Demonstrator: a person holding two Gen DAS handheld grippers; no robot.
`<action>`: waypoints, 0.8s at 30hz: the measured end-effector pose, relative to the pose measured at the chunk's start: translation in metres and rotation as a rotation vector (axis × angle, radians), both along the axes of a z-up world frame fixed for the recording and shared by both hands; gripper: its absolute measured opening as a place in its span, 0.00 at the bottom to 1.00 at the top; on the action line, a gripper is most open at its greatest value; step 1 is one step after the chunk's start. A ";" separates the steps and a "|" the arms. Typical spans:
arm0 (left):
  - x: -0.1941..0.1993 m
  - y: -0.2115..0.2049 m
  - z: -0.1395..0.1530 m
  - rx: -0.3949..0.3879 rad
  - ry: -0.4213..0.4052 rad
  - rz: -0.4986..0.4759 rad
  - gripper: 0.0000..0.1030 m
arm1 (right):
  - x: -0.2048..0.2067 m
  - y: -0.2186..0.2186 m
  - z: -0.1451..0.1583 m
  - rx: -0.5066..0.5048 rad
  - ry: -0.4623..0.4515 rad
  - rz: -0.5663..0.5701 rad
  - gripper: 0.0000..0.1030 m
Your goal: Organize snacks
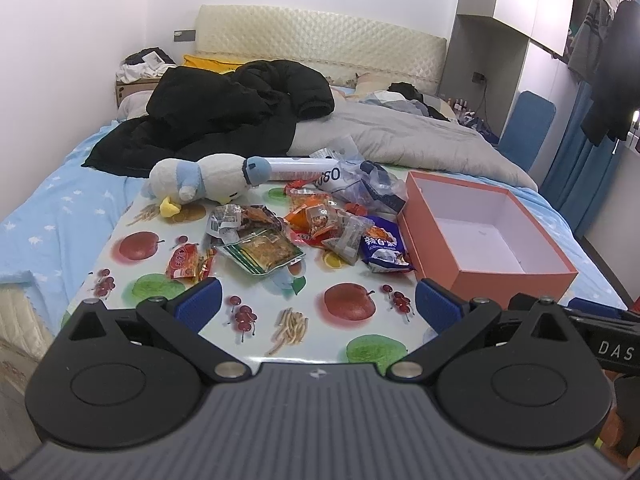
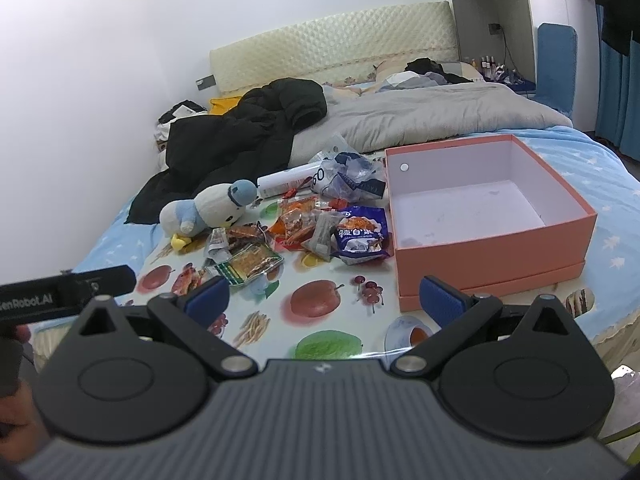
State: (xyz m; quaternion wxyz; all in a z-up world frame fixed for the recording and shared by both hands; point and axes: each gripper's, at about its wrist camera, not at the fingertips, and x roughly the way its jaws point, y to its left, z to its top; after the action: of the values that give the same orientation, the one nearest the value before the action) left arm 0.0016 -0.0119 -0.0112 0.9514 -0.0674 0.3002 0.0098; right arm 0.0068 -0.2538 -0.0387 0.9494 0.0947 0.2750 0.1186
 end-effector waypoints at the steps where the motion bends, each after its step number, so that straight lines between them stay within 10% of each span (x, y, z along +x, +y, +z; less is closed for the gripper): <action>1: 0.000 -0.001 0.000 0.001 0.000 -0.001 1.00 | 0.000 0.000 0.000 -0.002 0.002 -0.002 1.00; 24: 0.003 -0.003 -0.005 -0.005 -0.002 -0.010 1.00 | 0.000 -0.002 0.001 -0.005 -0.006 -0.009 1.00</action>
State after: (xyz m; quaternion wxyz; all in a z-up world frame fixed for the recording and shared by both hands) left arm 0.0050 -0.0145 -0.0162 0.9517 -0.0681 0.2994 0.0043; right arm 0.0066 -0.2561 -0.0375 0.9510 0.0933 0.2718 0.1141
